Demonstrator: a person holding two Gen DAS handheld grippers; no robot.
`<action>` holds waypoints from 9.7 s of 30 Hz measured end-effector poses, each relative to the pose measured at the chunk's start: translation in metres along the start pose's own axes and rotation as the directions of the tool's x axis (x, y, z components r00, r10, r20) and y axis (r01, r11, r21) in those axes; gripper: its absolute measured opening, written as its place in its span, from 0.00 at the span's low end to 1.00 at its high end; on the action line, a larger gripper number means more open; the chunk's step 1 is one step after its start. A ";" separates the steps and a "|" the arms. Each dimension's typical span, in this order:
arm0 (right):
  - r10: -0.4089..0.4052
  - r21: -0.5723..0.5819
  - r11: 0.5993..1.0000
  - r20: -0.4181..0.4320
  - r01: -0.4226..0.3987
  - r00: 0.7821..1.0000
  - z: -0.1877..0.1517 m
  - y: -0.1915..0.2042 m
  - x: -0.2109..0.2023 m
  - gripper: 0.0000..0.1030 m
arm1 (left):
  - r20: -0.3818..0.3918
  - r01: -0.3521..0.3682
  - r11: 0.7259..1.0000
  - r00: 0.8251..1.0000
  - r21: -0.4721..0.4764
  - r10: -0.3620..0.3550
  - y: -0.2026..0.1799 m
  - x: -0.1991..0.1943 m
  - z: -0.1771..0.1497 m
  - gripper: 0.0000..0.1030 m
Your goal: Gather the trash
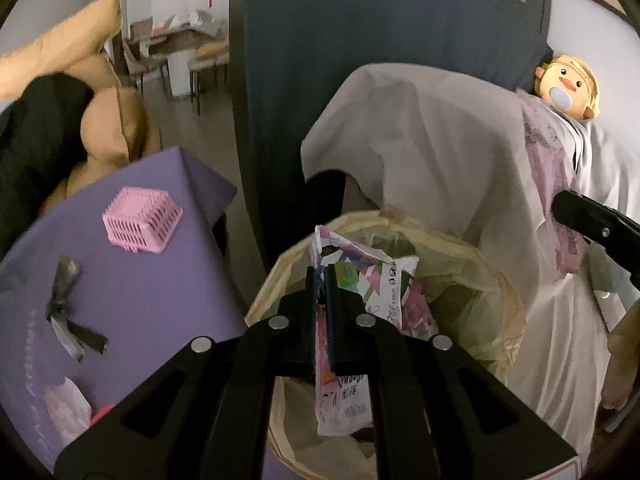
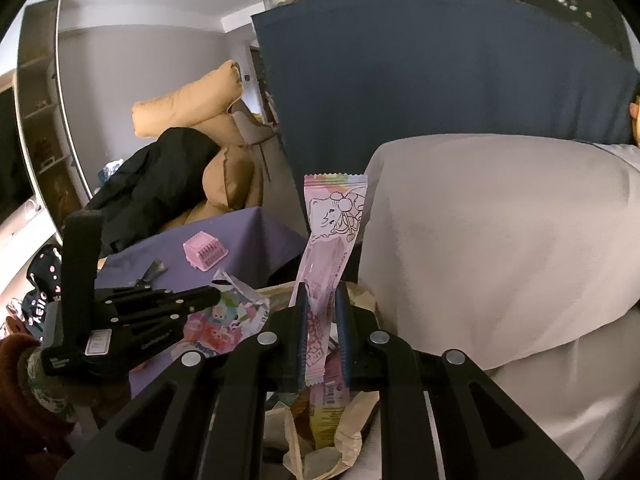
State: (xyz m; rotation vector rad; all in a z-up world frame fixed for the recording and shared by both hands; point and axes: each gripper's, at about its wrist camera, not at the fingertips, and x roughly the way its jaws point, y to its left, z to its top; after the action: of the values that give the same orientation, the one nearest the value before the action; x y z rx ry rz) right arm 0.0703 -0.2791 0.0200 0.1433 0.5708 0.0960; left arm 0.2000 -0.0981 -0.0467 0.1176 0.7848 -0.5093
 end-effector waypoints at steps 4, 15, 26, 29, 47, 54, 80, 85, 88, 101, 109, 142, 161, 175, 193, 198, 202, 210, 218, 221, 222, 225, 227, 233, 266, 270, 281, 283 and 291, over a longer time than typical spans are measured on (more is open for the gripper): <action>0.004 -0.002 1.000 -0.006 -0.004 1.000 -0.002 0.001 0.002 0.14 | -0.041 0.007 1.000 0.999 -0.024 -0.008 0.005 0.007 -0.007 0.04; 0.014 -0.007 1.000 -0.038 -0.014 0.999 -0.006 0.005 0.014 0.14 | -0.079 0.058 0.996 0.995 -0.067 -0.063 0.008 0.001 -0.015 0.21; 0.007 -0.057 0.998 -0.149 -0.016 0.989 -0.022 0.017 0.059 0.14 | 0.010 0.062 0.990 0.998 -0.130 -0.061 0.049 -0.062 -0.026 0.42; -0.006 -0.065 0.998 -0.180 -0.006 0.984 -0.028 0.019 0.072 0.14 | 0.031 0.023 0.988 0.999 -0.150 -0.019 0.071 -0.078 -0.033 0.45; -0.083 -0.154 0.988 -0.346 0.030 0.935 -0.065 0.037 0.090 0.29 | 0.004 -0.133 0.920 0.990 -0.369 0.144 0.199 -0.124 -0.101 0.53; -0.041 -0.194 0.981 -0.258 -0.010 0.965 -0.035 0.076 0.069 0.32 | 0.021 -0.162 0.881 0.981 -0.445 0.191 0.231 -0.141 -0.116 0.53; 0.169 -0.328 0.882 -0.452 -0.339 0.876 -0.048 0.307 0.158 0.58 | 0.005 -0.192 0.828 0.973 -0.527 0.229 0.290 -0.165 -0.182 0.54; 0.126 -0.345 0.881 -0.492 -0.325 0.862 -0.052 0.323 0.183 0.54 | 0.017 -0.182 0.811 0.973 -0.556 0.230 0.304 -0.170 -0.191 0.54; 0.070 -0.375 0.878 -0.513 -0.297 0.855 -0.052 0.329 0.200 0.51 | 0.021 -0.175 0.803 0.974 -0.569 0.227 0.310 -0.172 -0.195 0.54; 0.172 -0.357 0.837 -0.547 -0.414 0.819 -0.056 0.325 0.179 0.06 | 0.015 -0.162 0.806 0.978 -0.569 0.207 0.312 -0.170 -0.198 0.54; 0.208 -0.333 0.870 -0.423 -0.364 0.882 -0.020 0.290 0.134 0.05 | 0.004 -0.170 0.835 0.979 -0.524 0.203 0.294 -0.163 -0.188 0.54; 0.280 -0.156 0.925 -0.338 -0.347 0.899 -0.032 0.197 0.113 0.49 | -0.093 -0.107 0.938 0.992 -0.330 0.081 0.254 -0.006 -0.049 0.32; 0.383 -0.196 0.831 -0.476 -0.520 0.792 -0.036 0.238 0.172 0.23 | -0.014 -0.103 0.896 0.994 -0.431 0.108 0.280 -0.127 -0.129 0.27; 0.351 -0.318 0.848 -0.262 -0.424 0.899 0.027 0.236 0.074 0.04 | 0.186 -0.104 0.943 0.968 -0.315 0.169 0.231 -0.202 -0.072 0.27; 0.171 -0.232 0.959 0.022 -0.162 0.985 0.065 0.099 -0.022 0.04 | 0.269 -0.011 1.000 0.963 0.017 0.006 0.063 -0.192 0.015 0.27; 0.108 -0.188 0.978 0.062 -0.094 0.992 0.060 0.063 -0.033 0.04 | 0.230 0.073 0.995 0.969 0.072 -0.088 0.027 -0.162 0.026 0.27; 0.048 -0.144 0.989 0.091 -0.035 0.995 0.050 0.032 -0.037 0.04 | 0.178 0.185 0.982 0.965 0.050 -0.191 0.010 -0.121 0.032 0.27; -0.015 -0.065 0.998 0.097 0.021 0.995 0.034 -0.008 -0.036 0.04 | 0.026 0.243 0.969 0.970 -0.041 -0.242 -0.001 -0.018 0.026 0.27; -0.021 -0.058 0.998 0.070 0.025 0.997 0.025 -0.016 -0.020 0.04 | -0.093 0.297 0.949 0.947 -0.109 -0.308 -0.006 0.032 0.007 0.34; -0.015 -0.047 0.999 0.059 0.018 0.998 0.023 -0.014 -0.010 0.04 | -0.118 0.303 0.945 0.941 -0.121 -0.317 -0.003 0.036 0.002 0.42; -0.014 -0.046 0.999 0.058 0.017 0.998 0.021 -0.013 -0.006 0.04 | -0.113 0.294 0.947 0.945 -0.128 -0.308 0.000 0.034 0.001 0.43; -0.003 -0.052 0.999 0.049 0.006 0.999 0.017 -0.006 0.006 0.04 | -0.072 0.252 0.955 0.961 -0.155 -0.266 0.014 0.019 0.000 0.49; 0.014 -0.051 0.999 0.037 -0.012 0.999 0.014 0.000 0.015 0.04 | -0.038 0.200 0.968 0.977 -0.149 -0.208 0.023 0.002 -0.002 0.50; 0.050 -0.078 0.996 -0.011 -0.050 0.999 0.004 0.021 0.054 0.04 | 0.030 0.043 0.986 0.999 -0.161 -0.038 0.059 -0.046 -0.027 0.51; -0.028 0.004 1.000 -0.101 0.029 0.994 -0.096 0.077 -0.074 0.41 | 0.175 -0.135 0.980 0.972 -0.146 0.160 0.012 -0.189 -0.132 0.81; -0.076 -0.019 0.997 -0.067 0.075 0.995 -0.116 0.078 -0.098 0.41 | 0.169 -0.163 0.983 0.970 -0.081 0.175 -0.012 -0.191 -0.136 0.81; -0.090 0.038 0.995 0.013 0.089 0.996 -0.132 0.057 -0.126 0.41 | 0.150 -0.243 0.970 0.959 -0.009 0.242 -0.040 -0.191 -0.138 0.81; -0.090 0.038 0.995 0.015 0.090 0.996 -0.133 0.057 -0.125 0.41 | 0.153 -0.248 0.969 0.957 0.002 0.245 -0.042 -0.192 -0.139 0.81; -0.086 0.049 0.995 0.037 0.084 0.996 -0.137 0.055 -0.131 0.41 | 0.174 -0.265 0.964 0.950 0.006 0.260 -0.043 -0.199 -0.139 0.81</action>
State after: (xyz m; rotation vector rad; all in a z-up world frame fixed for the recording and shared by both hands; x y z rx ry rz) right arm -0.1163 -0.2267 -0.0155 0.1662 0.5399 -0.0028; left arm -0.0283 -0.0173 -0.0018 0.1999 0.5818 -0.2731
